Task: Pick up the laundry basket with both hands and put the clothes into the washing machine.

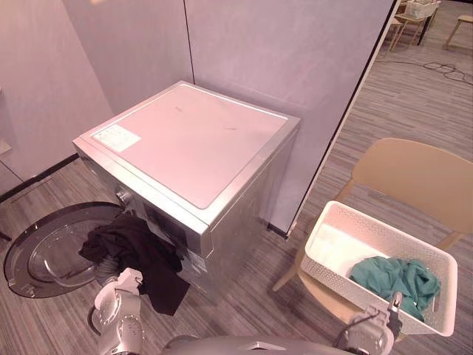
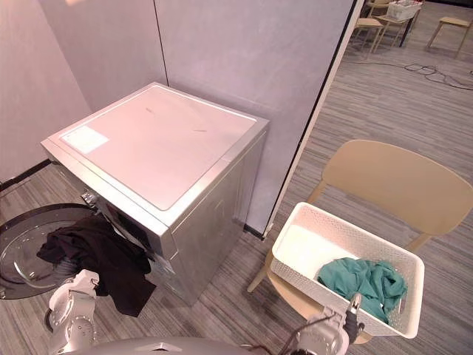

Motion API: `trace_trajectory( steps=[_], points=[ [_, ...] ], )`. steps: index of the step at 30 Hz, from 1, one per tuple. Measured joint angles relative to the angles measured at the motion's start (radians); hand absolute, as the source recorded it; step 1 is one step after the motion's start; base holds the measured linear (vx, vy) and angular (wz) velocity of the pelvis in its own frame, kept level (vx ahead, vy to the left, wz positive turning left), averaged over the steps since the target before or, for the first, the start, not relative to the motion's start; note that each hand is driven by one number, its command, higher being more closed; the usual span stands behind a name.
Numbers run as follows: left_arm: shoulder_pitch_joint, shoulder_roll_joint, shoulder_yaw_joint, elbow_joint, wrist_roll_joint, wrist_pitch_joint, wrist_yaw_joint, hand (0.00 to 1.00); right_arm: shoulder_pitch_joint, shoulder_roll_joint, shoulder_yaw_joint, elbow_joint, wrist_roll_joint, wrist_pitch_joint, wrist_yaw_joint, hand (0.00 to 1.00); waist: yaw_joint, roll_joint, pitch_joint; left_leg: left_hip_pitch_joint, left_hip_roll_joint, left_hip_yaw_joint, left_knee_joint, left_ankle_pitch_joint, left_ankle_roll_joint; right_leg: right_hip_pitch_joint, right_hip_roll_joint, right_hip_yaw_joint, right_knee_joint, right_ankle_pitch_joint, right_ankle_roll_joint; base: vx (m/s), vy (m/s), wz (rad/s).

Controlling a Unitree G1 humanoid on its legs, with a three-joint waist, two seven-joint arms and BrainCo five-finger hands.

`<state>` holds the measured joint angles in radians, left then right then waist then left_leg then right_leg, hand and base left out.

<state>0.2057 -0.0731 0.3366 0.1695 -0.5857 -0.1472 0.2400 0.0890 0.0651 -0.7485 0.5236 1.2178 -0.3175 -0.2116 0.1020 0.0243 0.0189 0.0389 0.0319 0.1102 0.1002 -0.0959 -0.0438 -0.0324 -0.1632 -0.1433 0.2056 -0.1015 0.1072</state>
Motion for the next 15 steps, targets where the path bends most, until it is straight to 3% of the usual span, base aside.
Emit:
trace_trajectory(
  steps=[10, 13, 15],
  points=[
    [-0.004, -0.015, 0.133, -0.003, 0.001, 0.000, -0.005, 1.00, 0.111, 0.004, -0.118, -0.112, -0.004, 0.018, 0.091, 0.00, -0.022, -0.014, 0.000, 0.033, 0.017, 0.059, 0.007, -0.022, -0.001, 0.015, 0.017, 0.049, -0.020, 0.015, -0.005, -0.03, 0.012, -0.18],
    [-0.005, -0.018, 0.134, 0.007, 0.002, 0.000, -0.016, 1.00, 0.136, 0.004, -0.129, -0.023, -0.015, 0.031, 0.103, 0.00, -0.028, -0.016, -0.002, 0.038, 0.017, 0.065, 0.018, -0.025, 0.000, 0.021, 0.024, 0.050, -0.019, 0.020, 0.001, 0.01, -0.001, -0.04],
    [-0.008, -0.015, 0.130, 0.075, 0.002, 0.000, -0.035, 1.00, 0.148, 0.004, -0.108, 0.161, -0.082, 0.089, 0.103, 0.00, -0.030, -0.018, -0.008, 0.053, 0.018, 0.067, 0.019, -0.028, -0.002, 0.039, 0.026, 0.052, -0.026, 0.021, 0.002, 0.00, 0.000, 0.00]
  ],
)
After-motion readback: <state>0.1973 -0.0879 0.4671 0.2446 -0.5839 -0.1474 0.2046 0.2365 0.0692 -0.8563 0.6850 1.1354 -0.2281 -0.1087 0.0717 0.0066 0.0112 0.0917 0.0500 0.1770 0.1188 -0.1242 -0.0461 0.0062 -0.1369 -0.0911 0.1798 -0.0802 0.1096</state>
